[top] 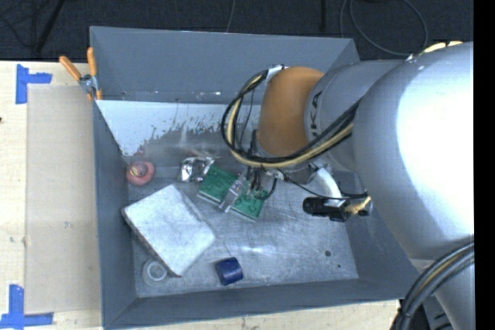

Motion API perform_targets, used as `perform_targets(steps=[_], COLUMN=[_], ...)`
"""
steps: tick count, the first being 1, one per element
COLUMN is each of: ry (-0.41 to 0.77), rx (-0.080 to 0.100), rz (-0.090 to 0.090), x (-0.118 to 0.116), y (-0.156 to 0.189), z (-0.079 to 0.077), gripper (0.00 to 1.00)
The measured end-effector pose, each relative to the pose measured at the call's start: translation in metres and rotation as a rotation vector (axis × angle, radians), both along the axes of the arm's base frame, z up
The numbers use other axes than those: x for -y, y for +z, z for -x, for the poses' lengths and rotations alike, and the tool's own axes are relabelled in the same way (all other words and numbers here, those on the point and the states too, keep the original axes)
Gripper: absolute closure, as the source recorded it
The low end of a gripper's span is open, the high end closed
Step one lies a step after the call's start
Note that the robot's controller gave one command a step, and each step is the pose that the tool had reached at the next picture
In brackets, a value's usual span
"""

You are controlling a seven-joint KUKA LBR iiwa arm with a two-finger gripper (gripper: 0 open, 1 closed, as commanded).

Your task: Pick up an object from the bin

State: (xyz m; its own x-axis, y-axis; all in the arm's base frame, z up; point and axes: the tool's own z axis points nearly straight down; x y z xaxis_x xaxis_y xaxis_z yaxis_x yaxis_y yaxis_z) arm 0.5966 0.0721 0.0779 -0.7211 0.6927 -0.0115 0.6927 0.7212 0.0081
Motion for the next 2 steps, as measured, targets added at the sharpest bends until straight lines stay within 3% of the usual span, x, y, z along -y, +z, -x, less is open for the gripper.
perform_targets(steps=[1,2], ry=[0.005,0.01], rx=[-0.013,-0.014], rz=[-0.002,-0.002], x=[0.0002,0.0002], y=[0.0276,0.0362], z=[-0.0004,-0.0003], gripper=[1.0,1.0])
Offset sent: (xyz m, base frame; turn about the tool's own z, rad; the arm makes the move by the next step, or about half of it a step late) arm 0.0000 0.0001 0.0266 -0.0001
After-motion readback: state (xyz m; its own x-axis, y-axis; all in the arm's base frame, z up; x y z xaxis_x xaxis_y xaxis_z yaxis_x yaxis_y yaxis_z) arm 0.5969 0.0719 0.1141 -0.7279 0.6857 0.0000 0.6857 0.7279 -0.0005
